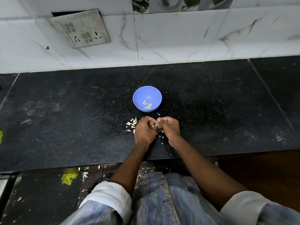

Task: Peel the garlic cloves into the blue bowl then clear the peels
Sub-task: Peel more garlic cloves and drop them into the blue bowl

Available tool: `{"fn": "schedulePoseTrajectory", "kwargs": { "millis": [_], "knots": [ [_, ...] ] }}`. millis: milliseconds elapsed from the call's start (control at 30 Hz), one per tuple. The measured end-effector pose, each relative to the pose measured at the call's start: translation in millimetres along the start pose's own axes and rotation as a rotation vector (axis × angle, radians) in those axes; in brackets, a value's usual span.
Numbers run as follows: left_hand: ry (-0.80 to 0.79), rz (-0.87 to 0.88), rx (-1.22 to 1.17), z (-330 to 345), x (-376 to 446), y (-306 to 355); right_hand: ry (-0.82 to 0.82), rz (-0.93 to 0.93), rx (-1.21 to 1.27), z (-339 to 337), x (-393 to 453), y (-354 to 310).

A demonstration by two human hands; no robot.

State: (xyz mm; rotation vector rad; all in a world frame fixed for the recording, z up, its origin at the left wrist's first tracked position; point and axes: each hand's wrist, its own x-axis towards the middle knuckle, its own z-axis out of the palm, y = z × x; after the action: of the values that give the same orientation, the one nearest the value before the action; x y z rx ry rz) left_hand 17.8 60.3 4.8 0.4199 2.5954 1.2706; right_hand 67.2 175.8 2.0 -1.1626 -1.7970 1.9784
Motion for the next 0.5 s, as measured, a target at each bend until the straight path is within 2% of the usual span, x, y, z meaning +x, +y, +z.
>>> {"fn": "schedulePoseTrajectory", "kwargs": {
  "millis": [167,300,500],
  "knots": [
    [-0.015,0.051,-0.19,1.8,2.4,-8.5,-0.04,-0.01,0.004,0.3,0.4,0.1],
    [0.032,-0.03,-0.369,1.3,4.6,-10.9,-0.064,-0.04,-0.031,3.0,0.5,1.3],
    [0.046,-0.121,-0.498,5.6,6.1,-15.9,-0.081,-0.108,-0.185,5.1,3.2,3.3]
  ]
}}
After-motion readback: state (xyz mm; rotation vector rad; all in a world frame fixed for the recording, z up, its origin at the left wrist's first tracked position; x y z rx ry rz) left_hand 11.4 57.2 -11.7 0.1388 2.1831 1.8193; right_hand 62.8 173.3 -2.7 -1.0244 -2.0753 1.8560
